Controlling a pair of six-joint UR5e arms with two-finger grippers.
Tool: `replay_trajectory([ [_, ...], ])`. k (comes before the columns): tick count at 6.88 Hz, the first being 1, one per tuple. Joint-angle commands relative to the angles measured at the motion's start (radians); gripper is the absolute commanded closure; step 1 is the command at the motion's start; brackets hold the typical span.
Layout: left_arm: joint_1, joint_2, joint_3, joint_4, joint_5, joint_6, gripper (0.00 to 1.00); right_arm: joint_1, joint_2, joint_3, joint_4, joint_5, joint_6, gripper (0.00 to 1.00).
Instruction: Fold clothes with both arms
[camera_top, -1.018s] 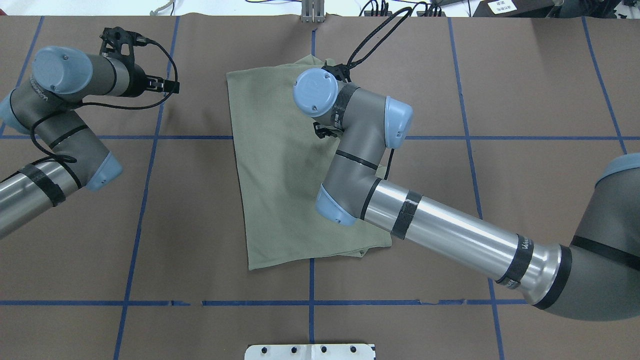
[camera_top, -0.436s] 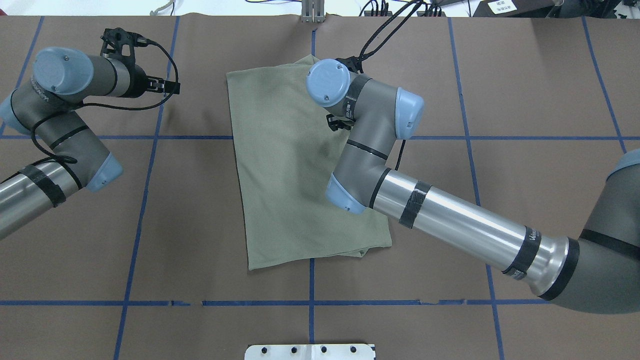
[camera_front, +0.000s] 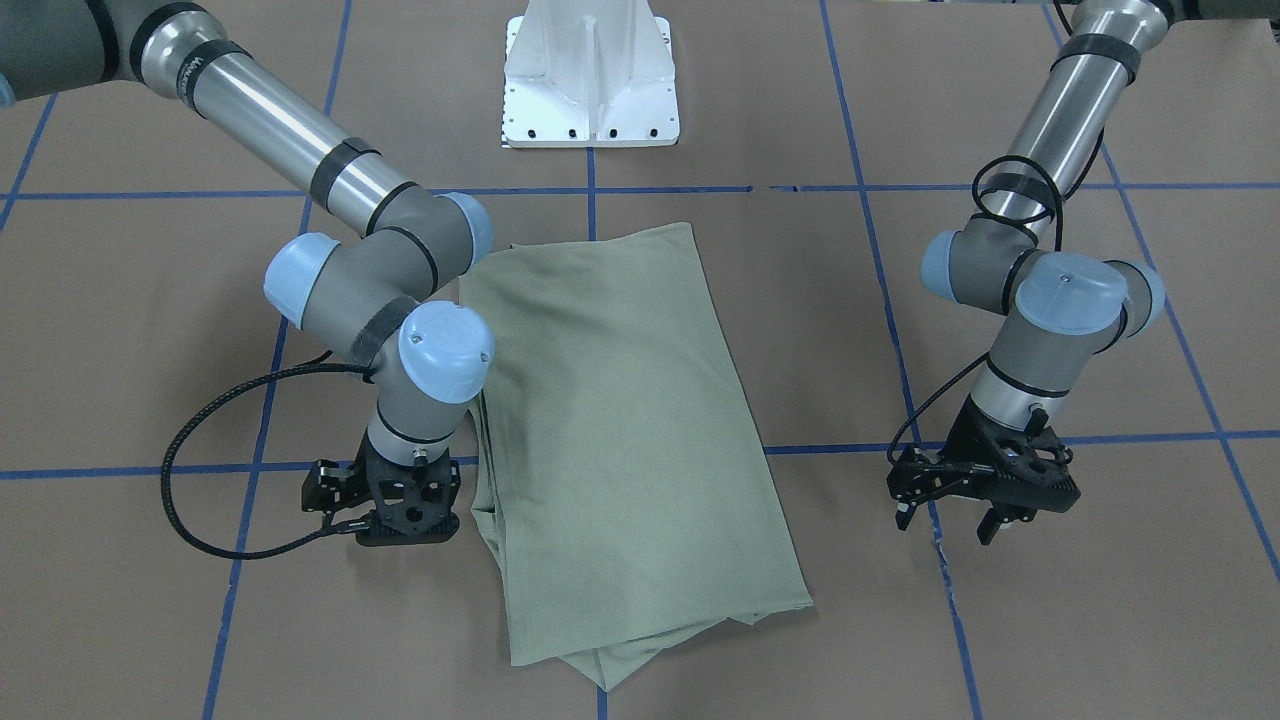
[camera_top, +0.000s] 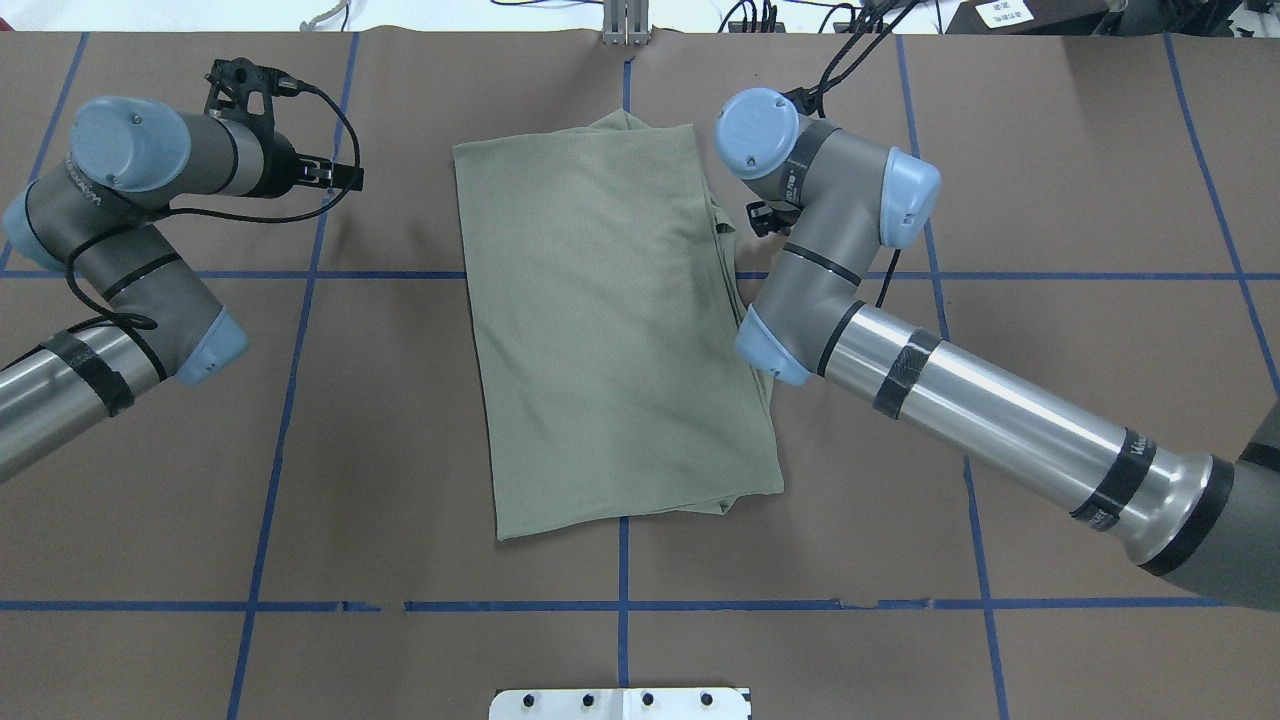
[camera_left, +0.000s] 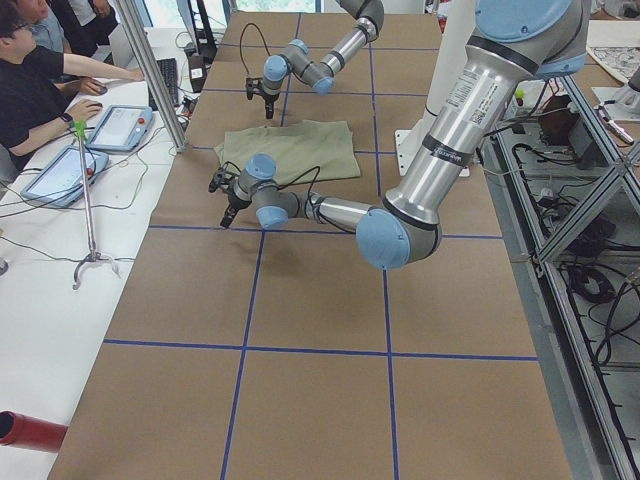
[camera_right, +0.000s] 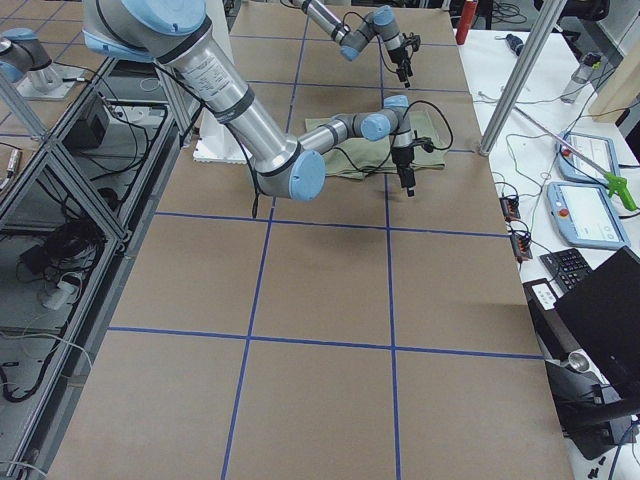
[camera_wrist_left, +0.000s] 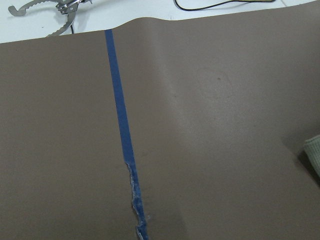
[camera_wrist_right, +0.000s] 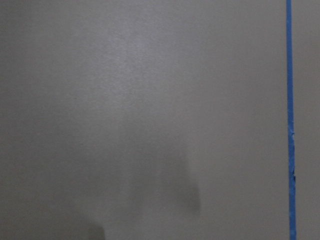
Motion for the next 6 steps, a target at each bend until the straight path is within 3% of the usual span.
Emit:
replay_trajectory([
  [1, 0.001, 0.000, -0.056, 0.008, -0.003, -0.017, 0.00, 0.013, -0.006, 0.128, 0.005, 0.092, 0.009, 0.00],
  [3, 0.021, 0.044, -0.208, 0.052, -0.079, -0.218, 0.00, 0.010, -0.133, 0.422, 0.035, 0.183, 0.099, 0.00],
  [4, 0.080, 0.116, -0.376, 0.142, -0.078, -0.301, 0.00, -0.031, -0.270, 0.568, 0.168, 0.199, 0.200, 0.00],
  [5, 0.149, 0.176, -0.550, 0.234, -0.069, -0.419, 0.00, -0.077, -0.361, 0.630, 0.321, 0.196, 0.345, 0.00],
  [6, 0.246, 0.247, -0.700, 0.248, -0.055, -0.548, 0.00, -0.107, -0.423, 0.661, 0.418, 0.173, 0.506, 0.00],
])
